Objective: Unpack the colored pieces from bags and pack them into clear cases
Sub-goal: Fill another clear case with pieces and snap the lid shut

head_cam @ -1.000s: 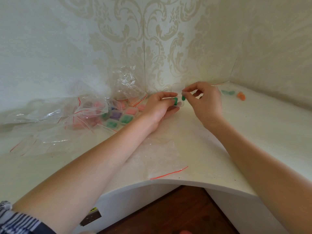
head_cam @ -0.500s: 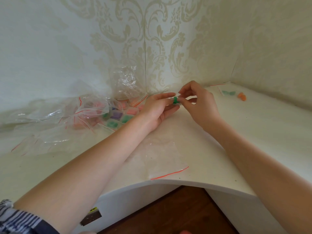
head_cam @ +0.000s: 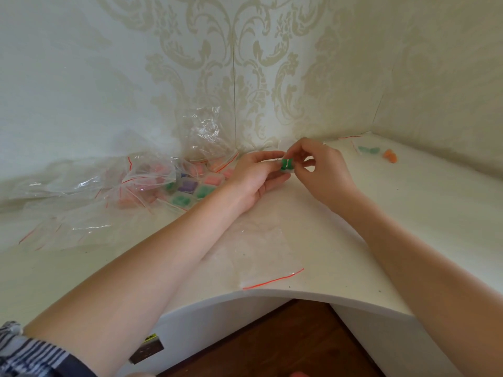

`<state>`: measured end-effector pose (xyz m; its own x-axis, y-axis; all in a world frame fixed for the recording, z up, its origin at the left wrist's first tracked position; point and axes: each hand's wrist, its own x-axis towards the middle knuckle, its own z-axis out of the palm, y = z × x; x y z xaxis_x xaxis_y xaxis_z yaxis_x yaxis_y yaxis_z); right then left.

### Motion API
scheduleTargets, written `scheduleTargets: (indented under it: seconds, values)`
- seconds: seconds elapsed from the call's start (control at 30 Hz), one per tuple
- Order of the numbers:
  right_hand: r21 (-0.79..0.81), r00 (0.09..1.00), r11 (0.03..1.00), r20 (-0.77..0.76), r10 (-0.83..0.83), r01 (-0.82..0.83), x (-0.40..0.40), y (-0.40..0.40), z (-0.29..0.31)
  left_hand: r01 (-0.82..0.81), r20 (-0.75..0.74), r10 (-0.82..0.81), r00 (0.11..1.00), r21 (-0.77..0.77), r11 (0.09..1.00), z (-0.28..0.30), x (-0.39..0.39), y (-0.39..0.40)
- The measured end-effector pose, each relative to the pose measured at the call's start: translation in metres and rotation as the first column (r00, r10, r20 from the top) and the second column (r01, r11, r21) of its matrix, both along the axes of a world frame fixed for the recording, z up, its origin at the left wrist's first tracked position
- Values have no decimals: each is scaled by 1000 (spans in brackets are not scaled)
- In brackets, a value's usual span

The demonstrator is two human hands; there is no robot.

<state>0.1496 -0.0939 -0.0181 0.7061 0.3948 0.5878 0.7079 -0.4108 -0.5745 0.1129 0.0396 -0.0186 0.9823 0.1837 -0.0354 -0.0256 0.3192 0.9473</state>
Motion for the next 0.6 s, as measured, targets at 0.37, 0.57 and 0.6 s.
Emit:
scheduleTargets:
  seconds: [0.37,0.57,0.6]
  values:
    - [-110,993,988,48,-106,110,3,-4,1,-6,9,6,1000,2,1000,-1,1,0]
    - [-161,990,977,49,-134,140,8,-4,-2,3,14,-3,1000,-24,1000,0,1,0]
    - [-134,992,983,28,-119,122,8,-4,-3,5,14,-4,1000,-21,1000,-1,1,0]
